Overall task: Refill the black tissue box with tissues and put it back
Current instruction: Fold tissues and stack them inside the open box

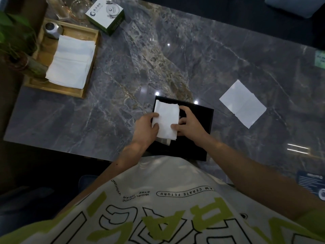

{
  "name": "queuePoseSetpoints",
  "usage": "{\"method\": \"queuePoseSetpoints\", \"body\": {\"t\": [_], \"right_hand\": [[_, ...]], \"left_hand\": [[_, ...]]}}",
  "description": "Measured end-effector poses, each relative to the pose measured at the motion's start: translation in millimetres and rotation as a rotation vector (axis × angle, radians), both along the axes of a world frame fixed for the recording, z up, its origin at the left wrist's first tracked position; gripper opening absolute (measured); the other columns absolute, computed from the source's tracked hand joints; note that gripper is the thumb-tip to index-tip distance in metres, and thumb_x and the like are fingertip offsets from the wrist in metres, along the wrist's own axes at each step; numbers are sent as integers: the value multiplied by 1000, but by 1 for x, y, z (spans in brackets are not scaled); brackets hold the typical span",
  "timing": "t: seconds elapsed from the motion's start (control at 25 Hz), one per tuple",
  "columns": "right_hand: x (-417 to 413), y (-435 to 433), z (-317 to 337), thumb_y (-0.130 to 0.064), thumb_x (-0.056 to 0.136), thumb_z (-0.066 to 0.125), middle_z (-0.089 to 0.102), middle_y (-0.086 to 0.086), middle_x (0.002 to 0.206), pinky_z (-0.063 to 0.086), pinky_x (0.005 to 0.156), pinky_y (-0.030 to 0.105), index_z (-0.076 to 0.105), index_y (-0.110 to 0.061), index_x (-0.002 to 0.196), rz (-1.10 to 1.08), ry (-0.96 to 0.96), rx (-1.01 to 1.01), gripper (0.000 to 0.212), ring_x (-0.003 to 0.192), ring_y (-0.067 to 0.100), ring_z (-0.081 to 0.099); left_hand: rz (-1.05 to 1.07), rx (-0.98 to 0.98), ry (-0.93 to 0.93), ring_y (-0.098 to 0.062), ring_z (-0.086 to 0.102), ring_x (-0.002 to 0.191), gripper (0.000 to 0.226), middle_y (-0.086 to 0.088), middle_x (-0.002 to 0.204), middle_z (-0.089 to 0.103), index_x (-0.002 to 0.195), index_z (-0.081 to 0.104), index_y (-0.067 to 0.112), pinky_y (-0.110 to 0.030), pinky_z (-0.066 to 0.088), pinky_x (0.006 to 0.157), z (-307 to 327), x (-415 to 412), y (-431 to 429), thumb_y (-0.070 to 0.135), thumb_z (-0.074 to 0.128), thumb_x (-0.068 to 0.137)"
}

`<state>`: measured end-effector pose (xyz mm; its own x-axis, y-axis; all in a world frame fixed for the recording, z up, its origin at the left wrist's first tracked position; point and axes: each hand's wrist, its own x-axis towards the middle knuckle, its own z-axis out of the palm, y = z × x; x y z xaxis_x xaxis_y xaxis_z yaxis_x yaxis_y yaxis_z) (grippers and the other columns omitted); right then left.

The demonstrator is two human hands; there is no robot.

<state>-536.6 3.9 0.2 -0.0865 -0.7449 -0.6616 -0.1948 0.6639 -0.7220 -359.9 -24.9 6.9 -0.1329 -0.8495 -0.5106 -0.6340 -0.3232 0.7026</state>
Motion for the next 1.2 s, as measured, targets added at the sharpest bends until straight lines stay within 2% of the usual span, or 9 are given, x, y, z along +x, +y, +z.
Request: {"method": "queuePoseSetpoints", "body": {"t": [0.12, 0.24, 0.36, 0.44, 0.52, 0.6, 0.76, 1.0, 1.2], "right_hand": [[-1, -1, 2, -5, 85, 70, 63, 8, 87, 61, 64, 30, 32, -23, 144, -57, -93, 32, 72, 88, 19, 69], [-1, 3, 3, -5, 83, 68, 64, 7, 80, 59, 61, 22, 35, -29, 142, 66, 134, -78, 71, 77, 14, 68], [4, 7, 4, -3, 83, 63, 62, 5, 69, 53, 57, 18, 48, -27, 126, 207, 345, -218, 52, 62, 13, 63], [9, 8, 3, -3, 83, 61, 60, 1, 70, 54, 61, 25, 61, -19, 110, 272, 415, -221, 31, 63, 14, 61], [13, 9, 3, -5, 86, 60, 64, 2, 83, 55, 68, 27, 69, -11, 102, 335, 481, -199, 20, 73, 15, 63], [18, 11, 2, -8, 88, 58, 69, 8, 97, 55, 72, 26, 71, -7, 106, 394, 525, -178, 22, 83, 18, 66], [24, 12, 1, -12, 91, 55, 70, 15, 111, 58, 83, 38, 65, -7, 122, 496, 531, -60, 33, 93, 27, 69], [26, 7, -4, -15, 87, 54, 71, 13, 95, 60, 74, 43, 65, -5, 111, 601, 584, 106, 28, 71, 28, 70], [24, 7, -9, -19, 87, 56, 67, 12, 99, 58, 76, 42, 64, -9, 113, 684, 618, 145, 29, 81, 28, 66]], "left_hand": [[-1, -1, 11, -26, 67, 96, 40, -15, 112, 68, 127, 59, 12, -27, 53, 75, -1, 0, 0, 5, 53, 88], [-80, -49, -21, -28, 64, 104, 40, -15, 121, 64, 129, 57, 10, -30, 54, 81, 1, 2, 3, 4, 52, 90], [-269, -135, -98, -27, 57, 118, 42, -12, 134, 56, 131, 55, 6, -31, 46, 97, 2, -2, 5, 0, 51, 90], [-359, -141, -133, -28, 56, 118, 39, -13, 133, 56, 128, 57, 2, -30, 43, 97, 1, -6, 6, -2, 49, 89], [-454, -116, -164, -30, 57, 112, 33, -16, 125, 57, 119, 60, -3, -35, 47, 96, -1, -10, 6, -4, 47, 88], [-527, -68, -196, -31, 56, 106, 26, -17, 119, 56, 110, 59, -4, -40, 48, 92, -3, -13, 7, -5, 47, 87], [-591, 27, -255, -34, 53, 104, 20, -21, 120, 49, 106, 52, -5, -35, 44, 86, -9, -16, 7, -5, 48, 87], [-603, 70, -287, -36, 52, 109, 29, -22, 132, 41, 115, 48, -6, -34, 42, 89, -12, -21, 5, -8, 48, 87], [-652, 109, -351, -38, 53, 110, 30, -23, 139, 36, 117, 46, -7, -35, 42, 86, -13, -25, 3, -7, 49, 88]]}}
